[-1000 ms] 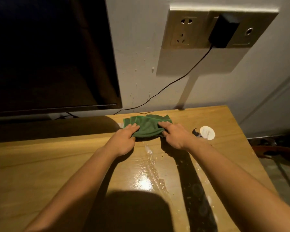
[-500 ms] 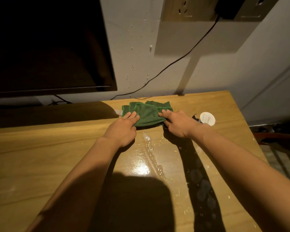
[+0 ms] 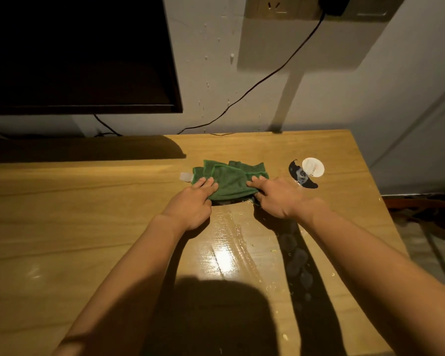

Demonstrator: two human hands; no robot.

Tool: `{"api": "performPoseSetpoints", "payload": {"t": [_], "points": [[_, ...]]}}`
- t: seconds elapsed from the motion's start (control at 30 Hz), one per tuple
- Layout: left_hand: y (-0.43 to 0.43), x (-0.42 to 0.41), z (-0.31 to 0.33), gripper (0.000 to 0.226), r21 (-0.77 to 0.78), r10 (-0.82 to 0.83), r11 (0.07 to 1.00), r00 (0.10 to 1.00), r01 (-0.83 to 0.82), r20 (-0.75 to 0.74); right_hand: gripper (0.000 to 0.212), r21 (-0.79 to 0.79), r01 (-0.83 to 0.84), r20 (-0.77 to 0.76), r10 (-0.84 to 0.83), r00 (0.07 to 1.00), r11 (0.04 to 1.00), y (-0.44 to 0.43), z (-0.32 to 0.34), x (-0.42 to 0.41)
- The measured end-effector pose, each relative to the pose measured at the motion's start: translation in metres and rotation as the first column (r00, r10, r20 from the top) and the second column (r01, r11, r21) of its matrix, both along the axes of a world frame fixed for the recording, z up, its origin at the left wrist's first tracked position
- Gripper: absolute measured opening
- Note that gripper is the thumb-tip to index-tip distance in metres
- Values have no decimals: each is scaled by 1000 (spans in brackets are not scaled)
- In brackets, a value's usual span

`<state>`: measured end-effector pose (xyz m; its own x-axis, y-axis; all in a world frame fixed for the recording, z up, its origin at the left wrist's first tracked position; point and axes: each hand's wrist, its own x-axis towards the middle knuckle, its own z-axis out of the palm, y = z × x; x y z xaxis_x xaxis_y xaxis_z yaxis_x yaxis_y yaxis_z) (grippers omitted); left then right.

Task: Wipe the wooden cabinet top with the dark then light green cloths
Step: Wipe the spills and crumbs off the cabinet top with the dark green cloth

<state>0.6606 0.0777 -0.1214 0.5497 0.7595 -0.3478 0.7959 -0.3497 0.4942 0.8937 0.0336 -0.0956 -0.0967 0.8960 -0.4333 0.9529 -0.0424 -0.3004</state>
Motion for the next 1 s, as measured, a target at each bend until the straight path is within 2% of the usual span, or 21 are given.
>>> {"api": "performPoseSetpoints", "payload": {"t": [1.0], "points": [[-157,-17,5,58,-30,87,996,996,-88,-27,50,-10,-146,-41,146,988,989,-129,-9,-9]]}}
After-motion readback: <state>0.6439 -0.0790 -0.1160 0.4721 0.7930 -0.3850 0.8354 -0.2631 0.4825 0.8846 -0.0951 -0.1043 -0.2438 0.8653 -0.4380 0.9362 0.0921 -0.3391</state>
